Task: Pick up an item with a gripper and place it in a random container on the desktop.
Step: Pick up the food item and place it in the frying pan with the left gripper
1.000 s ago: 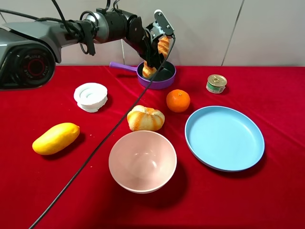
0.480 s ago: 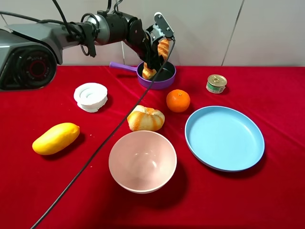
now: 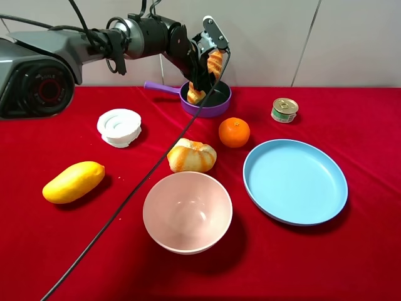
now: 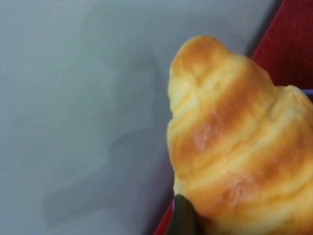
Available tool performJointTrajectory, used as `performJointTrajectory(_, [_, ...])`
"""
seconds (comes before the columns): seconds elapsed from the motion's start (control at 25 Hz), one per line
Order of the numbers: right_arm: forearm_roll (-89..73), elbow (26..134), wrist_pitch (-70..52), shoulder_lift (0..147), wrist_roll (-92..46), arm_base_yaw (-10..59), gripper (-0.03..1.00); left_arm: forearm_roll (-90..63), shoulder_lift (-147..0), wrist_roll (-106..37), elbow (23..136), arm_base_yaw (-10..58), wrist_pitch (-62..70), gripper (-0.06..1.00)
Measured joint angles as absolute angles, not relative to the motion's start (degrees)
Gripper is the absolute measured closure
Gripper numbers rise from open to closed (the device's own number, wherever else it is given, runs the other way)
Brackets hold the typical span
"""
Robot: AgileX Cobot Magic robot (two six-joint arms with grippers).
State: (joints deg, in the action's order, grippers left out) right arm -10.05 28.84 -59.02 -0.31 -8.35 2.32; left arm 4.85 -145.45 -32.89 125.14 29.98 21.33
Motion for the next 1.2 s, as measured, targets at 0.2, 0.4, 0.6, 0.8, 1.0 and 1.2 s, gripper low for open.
performJointTrajectory(0.2, [-10.0,28.8,-59.1,-0.3,-8.3,2.3,0.27,4.9,-145.4,-34.6,125.1,30.0,21.3,0.30])
performJointTrajectory(0.4, [-10.0,28.8,-59.1,-0.3,-8.3,2.3,0.27,4.9,-145.4,-35.0,125.1,30.0,21.3,0.30])
performJointTrajectory(0.6, [-10.0,28.8,-59.1,-0.3,-8.3,2.3,0.27,4.9,-145.4,-35.0,125.1,30.0,21.3,0.19])
performJointTrajectory(0.8, [-10.0,28.8,-59.1,-0.3,-8.3,2.3,0.27,4.9,-145.4,-35.0,125.1,30.0,21.4,0.11])
performJointTrajectory(1.0, [-10.0,28.8,-59.1,-0.3,-8.3,2.3,0.27,3.0,-145.4,-35.0,125.1,30.0,21.5,0.10])
performJointTrajectory(1.2, [-10.0,28.8,-59.1,-0.3,-8.3,2.3,0.27,2.3,-145.4,-35.1,125.1,30.0,21.6,0.10])
